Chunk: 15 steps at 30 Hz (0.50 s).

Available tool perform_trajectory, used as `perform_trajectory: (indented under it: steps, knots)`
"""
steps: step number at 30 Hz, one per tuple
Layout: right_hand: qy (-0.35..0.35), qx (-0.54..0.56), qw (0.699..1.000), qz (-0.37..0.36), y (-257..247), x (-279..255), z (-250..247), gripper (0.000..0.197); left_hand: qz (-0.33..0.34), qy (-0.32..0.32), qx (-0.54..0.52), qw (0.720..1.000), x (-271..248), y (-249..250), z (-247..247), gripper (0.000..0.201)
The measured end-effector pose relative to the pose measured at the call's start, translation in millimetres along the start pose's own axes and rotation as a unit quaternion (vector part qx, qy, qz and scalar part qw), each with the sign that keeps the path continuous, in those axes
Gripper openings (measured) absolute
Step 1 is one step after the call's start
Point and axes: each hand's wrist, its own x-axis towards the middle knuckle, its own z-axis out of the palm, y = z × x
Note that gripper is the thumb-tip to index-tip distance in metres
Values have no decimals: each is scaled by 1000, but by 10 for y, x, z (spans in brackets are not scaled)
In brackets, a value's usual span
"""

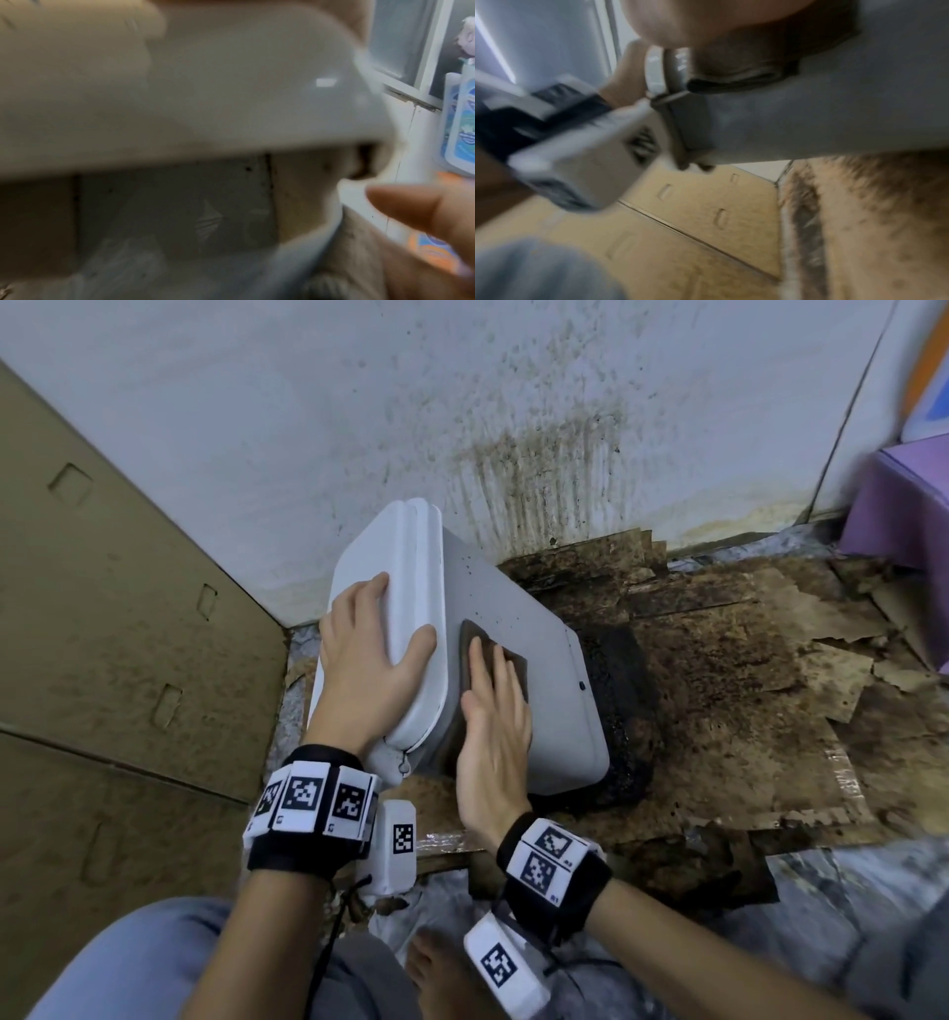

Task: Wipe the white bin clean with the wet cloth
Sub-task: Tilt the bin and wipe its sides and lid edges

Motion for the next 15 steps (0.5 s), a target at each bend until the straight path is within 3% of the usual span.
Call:
perform_trajectory:
  steps: [4,7,11,15]
  knots:
    - [14,-96,989,-108,239,6,-99,56,3,2,-7,1000,2,0,5,77]
    - [11,-112,983,-143,481,76,-194,54,2,1,-16,1000,5,-14,-13,75]
    - [18,-115,986,-119,871,133,-290,54,-3,0,-31,1000,-13,-45,-46,74]
    - [41,-100,993,-41,1298,186,-433,58,-6,-3,-43,999,-21,-63,-60,73]
